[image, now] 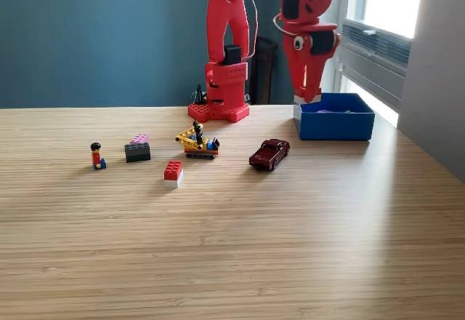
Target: Grasp a lego block and put it in the bin.
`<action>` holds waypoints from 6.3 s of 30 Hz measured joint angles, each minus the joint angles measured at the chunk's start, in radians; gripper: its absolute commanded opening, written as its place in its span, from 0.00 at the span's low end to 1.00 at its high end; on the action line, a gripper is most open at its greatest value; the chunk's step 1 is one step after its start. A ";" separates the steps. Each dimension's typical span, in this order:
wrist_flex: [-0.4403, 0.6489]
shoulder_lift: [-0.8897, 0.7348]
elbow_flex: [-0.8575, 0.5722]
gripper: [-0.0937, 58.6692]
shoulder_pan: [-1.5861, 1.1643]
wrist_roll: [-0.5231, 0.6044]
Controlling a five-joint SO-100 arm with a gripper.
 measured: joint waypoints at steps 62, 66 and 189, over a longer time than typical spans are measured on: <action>-0.032 0.000 -0.069 0.00 0.592 -0.322; -0.063 0.000 -0.063 0.00 0.612 -0.330; -0.430 -0.371 0.011 0.27 1.451 0.095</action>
